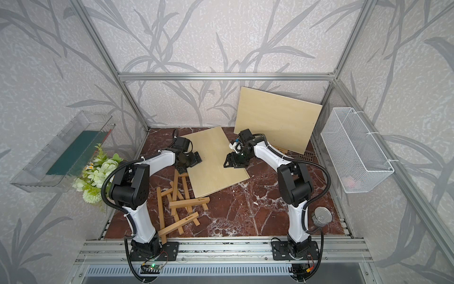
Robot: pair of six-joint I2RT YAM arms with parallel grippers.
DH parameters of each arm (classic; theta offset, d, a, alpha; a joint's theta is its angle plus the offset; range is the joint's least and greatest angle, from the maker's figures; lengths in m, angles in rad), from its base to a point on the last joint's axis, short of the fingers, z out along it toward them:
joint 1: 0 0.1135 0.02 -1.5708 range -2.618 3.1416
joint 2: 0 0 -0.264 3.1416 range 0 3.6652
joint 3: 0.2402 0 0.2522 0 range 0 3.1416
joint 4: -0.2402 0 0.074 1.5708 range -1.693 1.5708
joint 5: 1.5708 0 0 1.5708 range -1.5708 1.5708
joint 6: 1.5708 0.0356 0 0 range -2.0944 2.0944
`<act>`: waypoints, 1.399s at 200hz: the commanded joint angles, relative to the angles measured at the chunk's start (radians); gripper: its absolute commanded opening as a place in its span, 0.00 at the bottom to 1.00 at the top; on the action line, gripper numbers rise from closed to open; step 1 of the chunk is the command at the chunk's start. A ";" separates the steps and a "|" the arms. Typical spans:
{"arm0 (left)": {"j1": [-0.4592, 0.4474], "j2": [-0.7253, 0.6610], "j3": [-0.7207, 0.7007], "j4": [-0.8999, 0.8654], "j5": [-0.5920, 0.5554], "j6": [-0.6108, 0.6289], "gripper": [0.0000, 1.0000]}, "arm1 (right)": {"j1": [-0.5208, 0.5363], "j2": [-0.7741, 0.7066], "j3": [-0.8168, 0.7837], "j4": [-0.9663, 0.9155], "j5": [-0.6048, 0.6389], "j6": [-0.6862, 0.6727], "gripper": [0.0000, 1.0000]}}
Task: Assemble the easel
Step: Adjust the drawing board on the easel.
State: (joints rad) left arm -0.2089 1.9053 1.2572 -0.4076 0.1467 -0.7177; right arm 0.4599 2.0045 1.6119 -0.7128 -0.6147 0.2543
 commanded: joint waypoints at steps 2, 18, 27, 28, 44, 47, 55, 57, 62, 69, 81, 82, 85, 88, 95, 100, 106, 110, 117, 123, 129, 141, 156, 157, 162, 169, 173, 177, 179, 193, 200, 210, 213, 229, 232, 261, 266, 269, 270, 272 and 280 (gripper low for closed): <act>-0.026 -0.029 0.036 -0.030 0.005 0.042 0.99 | 0.007 -0.046 -0.022 -0.042 0.024 -0.025 0.70; -0.023 -0.079 0.030 -0.050 -0.055 0.079 0.99 | 0.014 -0.054 -0.034 -0.036 0.028 -0.029 0.70; -0.022 -0.110 0.028 -0.063 -0.096 0.100 0.99 | 0.017 -0.061 -0.043 -0.026 0.029 -0.028 0.70; -0.021 -0.114 0.028 -0.063 -0.100 0.103 0.99 | 0.018 -0.063 -0.044 -0.026 0.029 -0.027 0.70; -0.018 -0.173 0.024 -0.087 -0.160 0.132 1.00 | 0.029 -0.075 -0.053 -0.016 0.033 -0.033 0.70; -0.017 -0.185 0.022 -0.089 -0.174 0.135 1.00 | 0.033 -0.075 -0.053 -0.017 0.036 -0.036 0.70; -0.014 -0.217 0.021 -0.109 -0.220 0.122 0.99 | 0.042 -0.079 -0.054 -0.017 0.049 -0.041 0.70; -0.014 -0.223 0.020 -0.117 -0.232 0.117 0.99 | 0.044 -0.081 -0.053 -0.018 0.053 -0.043 0.70; -0.011 -0.241 0.018 -0.133 -0.254 0.111 0.99 | 0.051 -0.082 -0.053 -0.019 0.061 -0.051 0.70; -0.005 -0.266 0.012 -0.151 -0.271 0.110 0.99 | 0.065 -0.087 -0.053 -0.023 0.072 -0.066 0.70; 0.005 -0.310 -0.003 -0.191 -0.290 0.106 0.99 | 0.097 -0.090 -0.045 -0.040 0.102 -0.098 0.71; 0.007 -0.315 -0.005 -0.195 -0.292 0.105 0.99 | 0.100 -0.090 -0.045 -0.042 0.104 -0.101 0.71; 0.009 -0.325 -0.012 -0.204 -0.296 0.102 0.99 | 0.107 -0.091 -0.043 -0.044 0.113 -0.108 0.71; 0.011 -0.338 -0.019 -0.212 -0.299 0.098 0.99 | 0.114 -0.091 -0.042 -0.048 0.120 -0.115 0.71; 0.016 -0.365 -0.039 -0.233 -0.303 0.093 0.99 | 0.130 -0.094 -0.041 -0.053 0.136 -0.123 0.71; 0.020 -0.384 -0.052 -0.254 -0.306 0.090 0.99 | 0.137 -0.095 -0.042 -0.051 0.143 -0.122 0.71; 0.024 -0.404 -0.066 -0.288 -0.314 0.084 1.00 | 0.143 -0.097 -0.045 -0.046 0.141 -0.119 0.71; 0.026 -0.418 -0.074 -0.312 -0.320 0.084 0.99 | 0.144 -0.098 -0.048 -0.041 0.135 -0.115 0.71; 0.027 -0.443 -0.091 -0.353 -0.328 0.084 0.99 | 0.148 -0.102 -0.054 -0.031 0.124 -0.111 0.71; 0.028 -0.462 -0.105 -0.391 -0.339 0.084 0.99 | 0.151 -0.106 -0.057 -0.021 0.119 -0.108 0.71; 0.029 -0.483 -0.120 -0.434 -0.358 0.082 0.99 | 0.155 -0.108 -0.059 -0.016 0.118 -0.108 0.71; 0.035 -0.528 -0.157 -0.513 -0.392 0.065 0.99 | 0.165 -0.108 -0.057 -0.014 0.127 -0.114 0.71; 0.054 -0.592 -0.230 -0.553 -0.381 0.038 0.99 | 0.174 -0.103 -0.053 -0.017 0.132 -0.119 0.71; 0.055 -0.597 -0.235 -0.553 -0.378 0.036 0.99 | 0.175 -0.103 -0.052 -0.018 0.132 -0.120 0.71; 0.061 -0.621 -0.264 -0.548 -0.362 0.026 0.99 | 0.176 -0.101 -0.050 -0.019 0.132 -0.120 0.71; 0.071 -0.654 -0.308 -0.528 -0.329 0.016 0.99 | 0.179 -0.097 -0.048 -0.018 0.132 -0.121 0.71; 0.076 -0.670 -0.330 -0.512 -0.306 0.010 0.99 | 0.181 -0.093 -0.046 -0.018 0.130 -0.121 0.71; 0.082 -0.686 -0.351 -0.491 -0.280 0.006 0.99 | 0.182 -0.089 -0.044 -0.019 0.130 -0.122 0.71; 0.083 -0.692 -0.362 -0.478 -0.266 0.004 0.98 | 0.183 -0.088 -0.043 -0.019 0.130 -0.122 0.71; 0.093 -0.720 -0.421 -0.394 -0.165 0.003 0.96 | 0.189 -0.074 -0.033 -0.026 0.127 -0.126 0.71; 0.094 -0.722 -0.439 -0.354 -0.119 0.003 0.95 | 0.193 -0.067 -0.027 -0.034 0.130 -0.131 0.71; 0.096 -0.714 -0.460 -0.296 -0.053 0.018 0.95 | 0.200 -0.058 -0.022 -0.041 0.139 -0.136 0.71; 0.096 -0.709 -0.465 -0.285 -0.037 0.017 0.94 | 0.201 -0.057 -0.020 -0.043 0.141 -0.139 0.71; 0.099 -0.667 -0.467 -0.253 0.009 0.017 0.92 | 0.201 -0.052 -0.025 -0.036 0.165 -0.130 0.71; 0.100 -0.658 -0.465 -0.250 0.016 0.019 0.92 | 0.200 -0.050 -0.026 -0.032 0.174 -0.126 0.71; 0.106 -0.563 -0.425 -0.245 0.053 0.045 0.90 | 0.156 -0.021 0.001 -0.018 0.215 -0.067 0.71; 0.105 -0.552 -0.422 -0.234 0.057 0.044 0.90 | 0.142 -0.012 0.011 -0.014 0.219 -0.051 0.71; 0.105 -0.546 -0.422 -0.228 0.060 0.044 0.90 | 0.132 -0.005 0.017 -0.013 0.222 -0.040 0.71; 0.106 -0.545 -0.422 -0.225 0.062 0.044 0.90 | 0.128 -0.001 0.020 -0.014 0.223 -0.038 0.71; 0.106 -0.542 -0.420 -0.221 0.063 0.044 0.90 | 0.122 0.004 0.025 -0.014 0.225 -0.032 0.71; 0.106 -0.529 -0.416 -0.207 0.065 0.042 0.90 | 0.096 0.028 0.047 -0.020 0.236 -0.014 0.71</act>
State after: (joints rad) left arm -0.1081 1.3457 0.8040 -0.6624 0.1619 -0.6838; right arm 0.6277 1.9759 1.5925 -0.7303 -0.4286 0.1715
